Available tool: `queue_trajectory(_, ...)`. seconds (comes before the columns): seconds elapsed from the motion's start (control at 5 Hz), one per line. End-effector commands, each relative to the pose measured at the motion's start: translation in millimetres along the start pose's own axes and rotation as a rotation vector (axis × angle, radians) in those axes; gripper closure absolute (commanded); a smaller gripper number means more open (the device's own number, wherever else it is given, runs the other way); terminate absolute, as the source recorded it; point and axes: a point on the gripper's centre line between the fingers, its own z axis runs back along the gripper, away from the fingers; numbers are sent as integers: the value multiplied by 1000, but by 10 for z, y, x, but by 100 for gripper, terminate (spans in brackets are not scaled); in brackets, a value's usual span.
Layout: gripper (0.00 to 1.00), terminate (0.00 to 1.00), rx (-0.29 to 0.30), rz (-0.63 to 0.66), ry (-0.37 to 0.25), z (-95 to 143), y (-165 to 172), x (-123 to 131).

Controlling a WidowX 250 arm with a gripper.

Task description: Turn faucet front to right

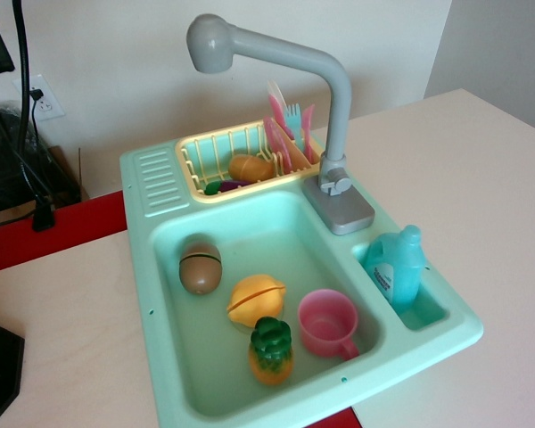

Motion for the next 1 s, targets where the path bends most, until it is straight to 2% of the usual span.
queue_trajectory(0.0,0,0,0,0,0,0,0,0)
queue_trajectory(0.4,0,0,23,65,8,-16,221,433)
queue_trajectory(0.8,0,0,38,40,25,-67,230,770)
